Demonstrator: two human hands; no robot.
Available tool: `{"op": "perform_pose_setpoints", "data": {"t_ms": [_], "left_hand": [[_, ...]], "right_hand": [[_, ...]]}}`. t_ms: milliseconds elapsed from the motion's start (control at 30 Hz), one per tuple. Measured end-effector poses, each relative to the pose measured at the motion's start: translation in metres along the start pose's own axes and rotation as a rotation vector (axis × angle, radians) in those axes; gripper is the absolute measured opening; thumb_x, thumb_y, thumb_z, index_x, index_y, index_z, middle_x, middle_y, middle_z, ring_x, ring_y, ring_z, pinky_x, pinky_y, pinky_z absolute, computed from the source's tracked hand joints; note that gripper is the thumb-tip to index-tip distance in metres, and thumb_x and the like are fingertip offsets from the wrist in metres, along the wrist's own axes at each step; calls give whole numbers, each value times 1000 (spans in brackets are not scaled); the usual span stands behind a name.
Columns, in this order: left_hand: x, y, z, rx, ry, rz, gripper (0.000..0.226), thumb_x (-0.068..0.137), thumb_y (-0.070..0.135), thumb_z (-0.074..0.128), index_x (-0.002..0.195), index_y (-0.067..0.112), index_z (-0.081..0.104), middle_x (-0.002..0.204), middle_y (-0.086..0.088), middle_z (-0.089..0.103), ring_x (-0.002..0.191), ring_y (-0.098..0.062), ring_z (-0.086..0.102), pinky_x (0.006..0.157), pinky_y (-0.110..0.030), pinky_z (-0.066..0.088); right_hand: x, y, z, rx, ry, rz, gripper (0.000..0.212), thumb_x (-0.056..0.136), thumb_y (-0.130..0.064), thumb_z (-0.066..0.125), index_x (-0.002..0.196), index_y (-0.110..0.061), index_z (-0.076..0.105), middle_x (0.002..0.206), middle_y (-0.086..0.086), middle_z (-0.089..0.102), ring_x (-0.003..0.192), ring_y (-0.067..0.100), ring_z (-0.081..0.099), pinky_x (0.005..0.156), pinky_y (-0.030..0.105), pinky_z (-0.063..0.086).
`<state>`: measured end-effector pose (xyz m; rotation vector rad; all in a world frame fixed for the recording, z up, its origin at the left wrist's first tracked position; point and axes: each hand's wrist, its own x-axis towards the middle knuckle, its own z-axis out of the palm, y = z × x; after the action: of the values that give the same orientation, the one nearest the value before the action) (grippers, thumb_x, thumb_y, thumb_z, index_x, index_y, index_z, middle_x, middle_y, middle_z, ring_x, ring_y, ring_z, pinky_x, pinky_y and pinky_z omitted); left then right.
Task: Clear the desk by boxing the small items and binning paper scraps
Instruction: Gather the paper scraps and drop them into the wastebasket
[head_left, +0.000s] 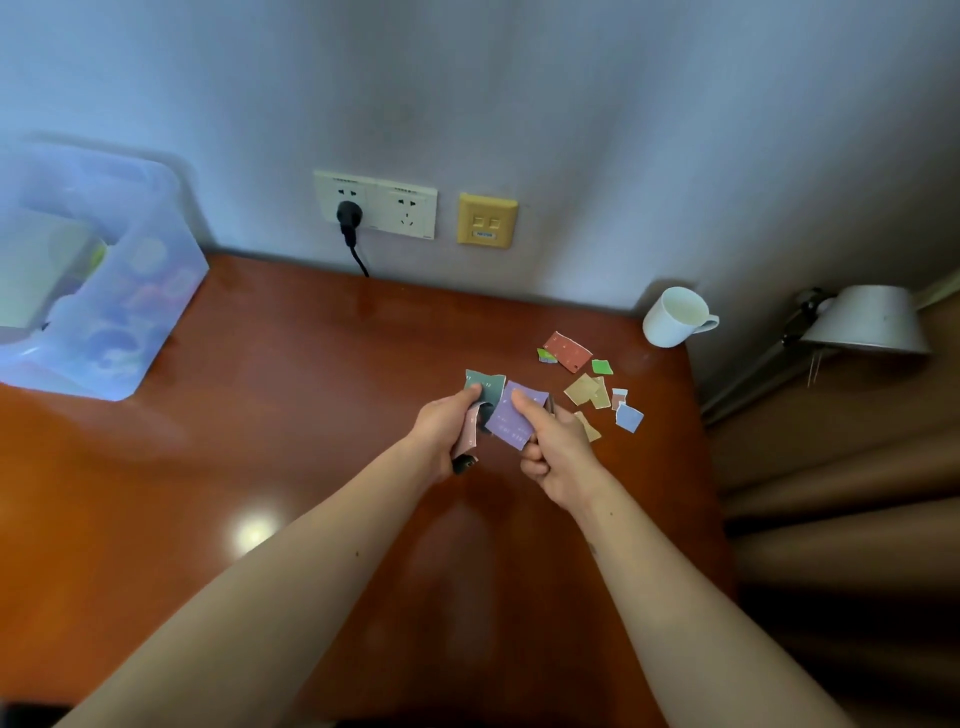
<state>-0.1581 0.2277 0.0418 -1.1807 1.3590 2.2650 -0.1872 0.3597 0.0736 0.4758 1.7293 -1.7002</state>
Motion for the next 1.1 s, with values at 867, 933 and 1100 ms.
{"op": "perform_pose_setpoints", "data": {"t_ms": [867, 933, 1100], "left_hand": [[-170, -76, -241, -520, 611, 278, 25, 89, 35, 64, 82, 12, 58, 60, -3, 51, 42, -14, 41, 44, -21, 31], [-178, -81, -269, -547, 646, 291, 24, 89, 36, 64, 84, 13, 59, 63, -3, 52, 43, -13, 41, 43, -21, 31], [-188, -91, -362, -628, 720, 288, 29, 85, 43, 66, 91, 15, 65, 82, -8, 60, 45, -14, 45, 43, -21, 33]], "right_hand": [[-93, 99, 223, -485, -755, 17, 16, 90, -27, 66, 90, -13, 59, 58, -3, 42, 44, 8, 24, 37, 20, 19], [-101, 113, 253, -525, -781, 36, 14, 90, -26, 67, 90, -14, 60, 60, -2, 42, 43, 7, 24, 37, 20, 20], [-121, 148, 348, -615, -851, 51, 9, 89, -20, 69, 83, -17, 61, 51, -5, 45, 36, 6, 27, 36, 20, 20]]}}
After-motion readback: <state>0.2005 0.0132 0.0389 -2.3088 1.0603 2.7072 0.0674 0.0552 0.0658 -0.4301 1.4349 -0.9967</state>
